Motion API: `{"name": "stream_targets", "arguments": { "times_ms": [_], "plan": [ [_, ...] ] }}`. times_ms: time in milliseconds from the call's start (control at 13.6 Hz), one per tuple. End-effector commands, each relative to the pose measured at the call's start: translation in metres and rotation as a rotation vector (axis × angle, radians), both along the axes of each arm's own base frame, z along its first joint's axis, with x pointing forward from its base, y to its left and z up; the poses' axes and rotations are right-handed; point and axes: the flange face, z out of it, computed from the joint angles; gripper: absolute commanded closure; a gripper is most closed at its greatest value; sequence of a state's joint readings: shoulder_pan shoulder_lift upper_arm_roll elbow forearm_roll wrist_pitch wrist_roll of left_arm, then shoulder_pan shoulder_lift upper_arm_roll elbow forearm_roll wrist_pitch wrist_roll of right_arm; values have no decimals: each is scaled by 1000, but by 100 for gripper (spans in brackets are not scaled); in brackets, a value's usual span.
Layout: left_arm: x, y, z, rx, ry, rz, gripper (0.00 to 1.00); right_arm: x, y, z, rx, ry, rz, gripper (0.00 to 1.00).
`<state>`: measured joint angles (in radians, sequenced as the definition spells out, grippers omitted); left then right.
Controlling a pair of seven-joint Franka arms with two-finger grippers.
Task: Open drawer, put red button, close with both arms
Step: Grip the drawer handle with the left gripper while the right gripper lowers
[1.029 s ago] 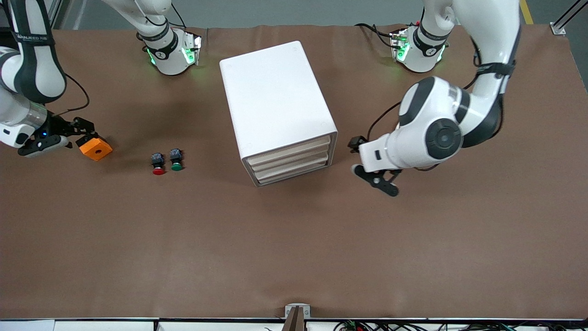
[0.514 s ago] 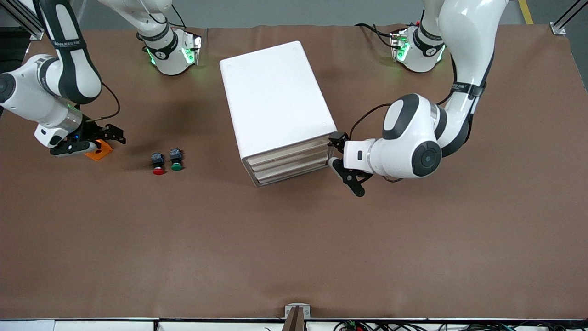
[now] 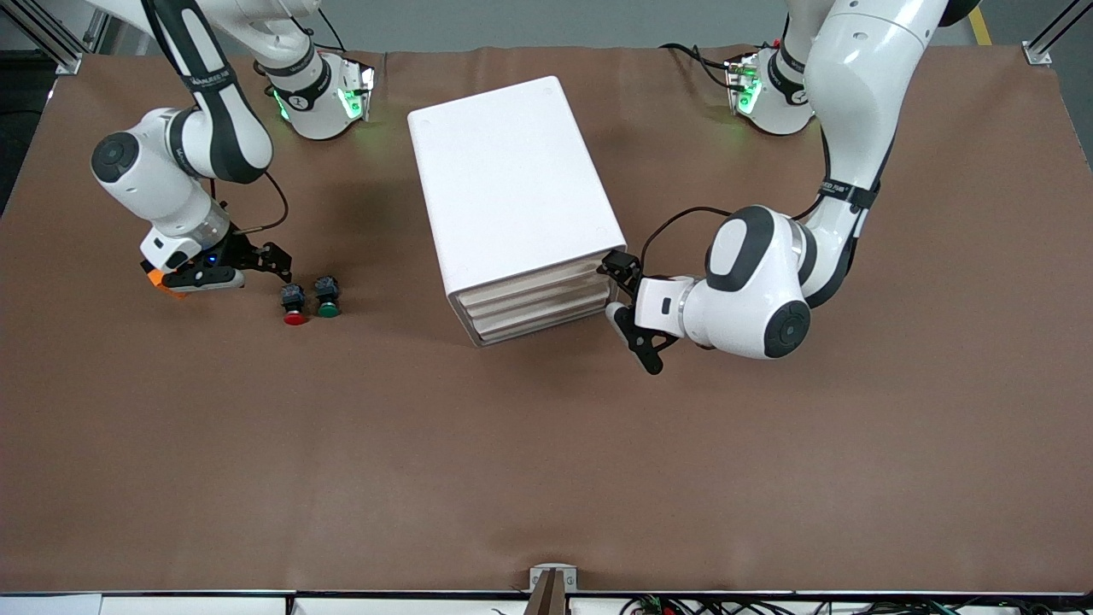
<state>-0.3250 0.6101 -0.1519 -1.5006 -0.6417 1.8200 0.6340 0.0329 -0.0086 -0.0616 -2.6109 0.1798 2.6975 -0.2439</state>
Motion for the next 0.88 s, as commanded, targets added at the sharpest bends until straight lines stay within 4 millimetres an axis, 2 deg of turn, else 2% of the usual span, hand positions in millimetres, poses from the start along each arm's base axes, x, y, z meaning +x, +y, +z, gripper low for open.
{"name": "stream_targets", "arguments": {
  "times_ms": [0,220,441,808],
  "plan": [
    [-2,-15,-32,-62,-2,-72,0,-3,-1,-27,-9,1,-13,0],
    [14,-5,-35,-93,-39,-90,0,-3,-1,-59,-35,-2,-6,0],
    [43,15,-18,-109,-92,-46,0,-2,-1,-68,-36,11,-10,0],
    [69,58,1,-127,-123,32,0,-4,-1,-83,-35,42,-34,0]
  ]
}}
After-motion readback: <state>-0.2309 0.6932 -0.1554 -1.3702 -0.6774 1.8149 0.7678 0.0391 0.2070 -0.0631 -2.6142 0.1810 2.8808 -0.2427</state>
